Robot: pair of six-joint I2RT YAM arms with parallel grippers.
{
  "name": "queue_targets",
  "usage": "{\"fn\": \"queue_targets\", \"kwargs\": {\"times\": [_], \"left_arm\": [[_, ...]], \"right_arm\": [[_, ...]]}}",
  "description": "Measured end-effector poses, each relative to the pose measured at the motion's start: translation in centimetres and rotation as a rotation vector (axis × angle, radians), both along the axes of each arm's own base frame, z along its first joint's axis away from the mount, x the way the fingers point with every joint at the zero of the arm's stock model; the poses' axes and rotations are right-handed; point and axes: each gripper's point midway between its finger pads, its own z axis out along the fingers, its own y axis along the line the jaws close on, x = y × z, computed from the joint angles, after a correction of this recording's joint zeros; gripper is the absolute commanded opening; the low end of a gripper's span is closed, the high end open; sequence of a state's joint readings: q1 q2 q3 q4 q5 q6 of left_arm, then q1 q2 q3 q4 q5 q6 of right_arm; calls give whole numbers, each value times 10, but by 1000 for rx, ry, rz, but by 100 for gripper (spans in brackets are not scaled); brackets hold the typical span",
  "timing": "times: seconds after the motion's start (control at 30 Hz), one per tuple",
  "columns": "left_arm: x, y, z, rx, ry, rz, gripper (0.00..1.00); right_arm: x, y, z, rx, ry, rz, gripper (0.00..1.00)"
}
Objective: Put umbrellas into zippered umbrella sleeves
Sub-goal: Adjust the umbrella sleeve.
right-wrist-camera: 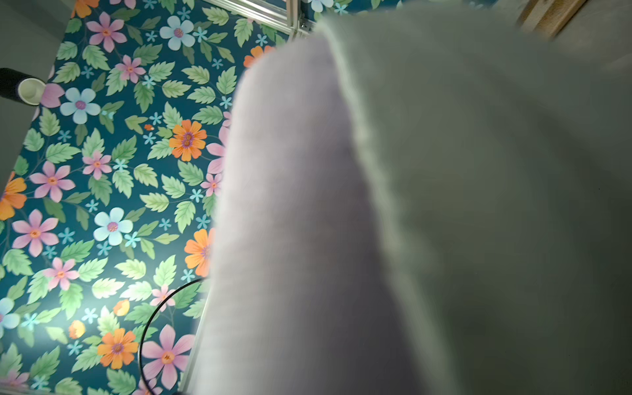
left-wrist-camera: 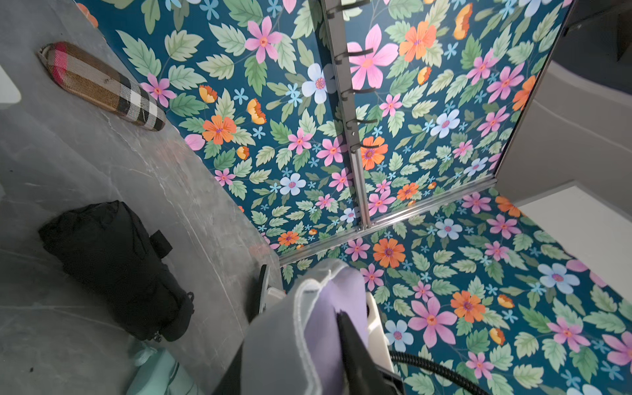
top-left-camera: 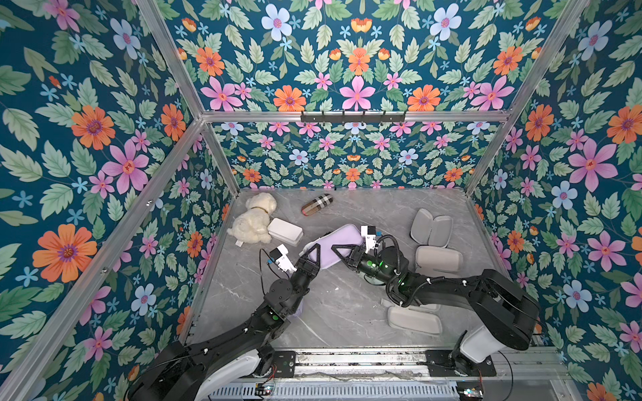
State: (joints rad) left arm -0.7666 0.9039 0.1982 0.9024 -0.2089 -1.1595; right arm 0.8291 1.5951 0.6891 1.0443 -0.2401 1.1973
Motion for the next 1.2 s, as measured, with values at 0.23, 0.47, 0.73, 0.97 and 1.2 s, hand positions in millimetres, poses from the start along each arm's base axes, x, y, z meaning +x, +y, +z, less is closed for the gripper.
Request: {"fn": "queue_targets", "kwargs": {"times": [0.23,0.47,0.73,0.97,1.2], "left_arm": [[8,-2,15,265,-15,-131,82],[18,-17,-5,434,64,-367,85],[1,-45,-8,416,28,-598,87],[11,-54,-13,399,47,-630,84],[21,-42,1,457,51,-598,87]], "right_arm": [[20,-46,-1,-145,-47,-36,6],[-23,-44,10,-307,-192,228,6],[-62,-33,1,-332,-193,520,9],[-64,-25,-3,-325,-150,599,12],[-60,-20,-4,-308,-183,639,10]]}}
